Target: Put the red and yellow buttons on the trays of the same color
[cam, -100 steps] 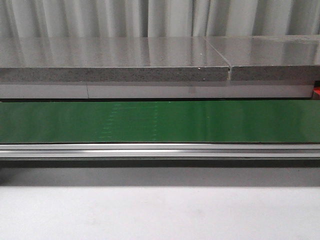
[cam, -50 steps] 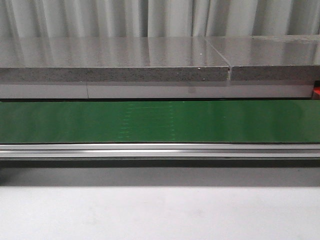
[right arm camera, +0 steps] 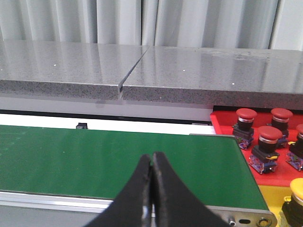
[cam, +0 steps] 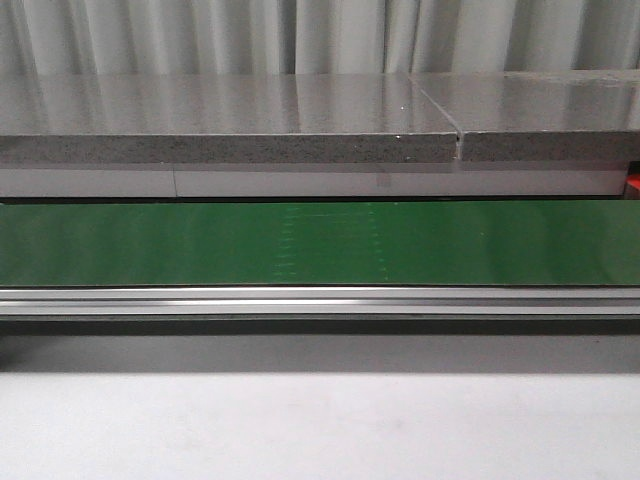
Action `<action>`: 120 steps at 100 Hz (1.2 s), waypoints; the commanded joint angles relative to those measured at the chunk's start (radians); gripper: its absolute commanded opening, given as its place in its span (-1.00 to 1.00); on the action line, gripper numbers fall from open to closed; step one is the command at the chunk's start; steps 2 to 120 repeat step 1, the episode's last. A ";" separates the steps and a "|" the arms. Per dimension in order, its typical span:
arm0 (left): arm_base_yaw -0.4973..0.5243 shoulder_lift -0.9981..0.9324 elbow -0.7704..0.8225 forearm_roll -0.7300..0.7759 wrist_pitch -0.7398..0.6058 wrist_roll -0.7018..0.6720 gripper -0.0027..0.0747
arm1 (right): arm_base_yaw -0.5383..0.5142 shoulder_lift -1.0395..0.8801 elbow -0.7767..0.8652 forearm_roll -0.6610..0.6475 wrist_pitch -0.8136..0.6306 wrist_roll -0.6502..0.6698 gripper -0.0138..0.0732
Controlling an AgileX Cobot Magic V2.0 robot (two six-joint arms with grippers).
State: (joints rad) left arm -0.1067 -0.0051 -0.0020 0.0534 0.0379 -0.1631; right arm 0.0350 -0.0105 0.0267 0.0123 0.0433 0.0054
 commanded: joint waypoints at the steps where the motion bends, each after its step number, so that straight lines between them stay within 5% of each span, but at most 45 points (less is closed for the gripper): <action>1: -0.007 -0.032 0.048 0.000 -0.087 -0.007 -0.98 | 0.004 -0.019 -0.014 -0.012 -0.082 0.002 -0.84; 120: -0.007 -0.032 0.048 0.000 -0.087 -0.007 -0.98 | 0.004 -0.019 -0.014 -0.012 -0.082 0.002 -0.84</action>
